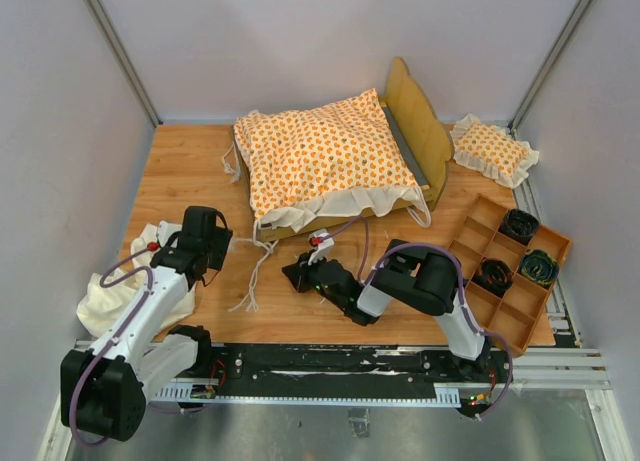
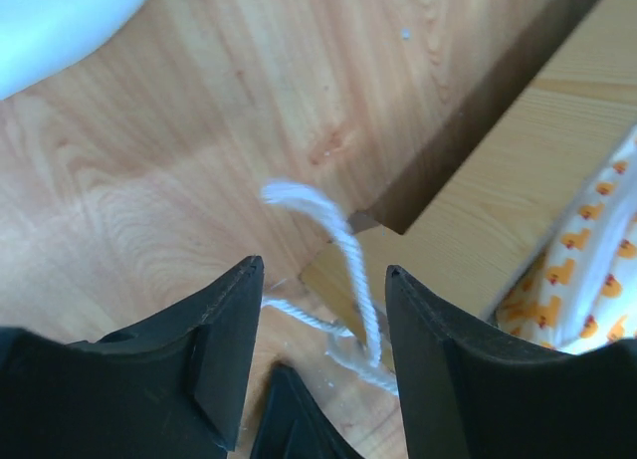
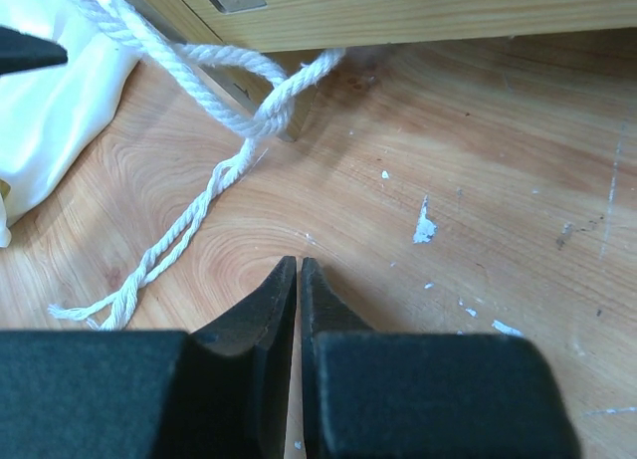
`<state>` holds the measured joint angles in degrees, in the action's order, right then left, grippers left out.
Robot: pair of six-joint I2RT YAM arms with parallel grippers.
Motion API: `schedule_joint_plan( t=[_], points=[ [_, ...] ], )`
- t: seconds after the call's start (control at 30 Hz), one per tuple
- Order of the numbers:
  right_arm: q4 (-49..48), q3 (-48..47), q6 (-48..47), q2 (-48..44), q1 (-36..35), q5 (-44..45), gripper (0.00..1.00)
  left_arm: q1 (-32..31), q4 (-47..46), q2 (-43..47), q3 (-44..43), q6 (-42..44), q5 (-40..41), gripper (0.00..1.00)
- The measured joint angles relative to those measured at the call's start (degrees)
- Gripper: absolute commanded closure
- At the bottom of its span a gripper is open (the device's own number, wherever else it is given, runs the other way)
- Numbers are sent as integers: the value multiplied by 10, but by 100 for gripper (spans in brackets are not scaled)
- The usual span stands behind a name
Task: Set up the pet bed
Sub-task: Tie the ropes to the bed frame.
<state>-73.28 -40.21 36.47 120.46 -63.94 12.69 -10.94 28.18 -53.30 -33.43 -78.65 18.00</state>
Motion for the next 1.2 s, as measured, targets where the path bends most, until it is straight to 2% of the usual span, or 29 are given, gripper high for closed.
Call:
schedule_joint_plan(
  t=[0.17, 0.3, 0.53, 0.83, 0.9, 1.03, 1.13, 1.2],
  points=[
    [-11, 8, 2, 0, 0, 5, 94, 0, 55, -10, -5, -48, 11, 39],
    [-17, 12, 2, 0, 0, 7, 95, 0, 52, 2, -2, -70, 10, 39],
    [-37, 29, 1, 0, 0, 10, 95, 0, -3, 0, 37, -127, -47, 40],
    [-54, 41, -3, 0, 0, 19, 96, 0, -87, -98, 49, -179, -131, 42],
    [-54, 41, -5, 0, 0, 19, 95, 0, -100, -113, 49, -185, -139, 51],
    [-58, 41, -7, 2, 0, 19, 92, 0, -120, -138, 49, -196, -151, 74],
    [-75, 33, -7, 16, 0, 19, 79, 0, -123, -140, 49, -198, -156, 89],
    [-92, 16, -5, 34, 0, 19, 68, 0, -123, -130, 48, -197, -156, 93]
  ],
)
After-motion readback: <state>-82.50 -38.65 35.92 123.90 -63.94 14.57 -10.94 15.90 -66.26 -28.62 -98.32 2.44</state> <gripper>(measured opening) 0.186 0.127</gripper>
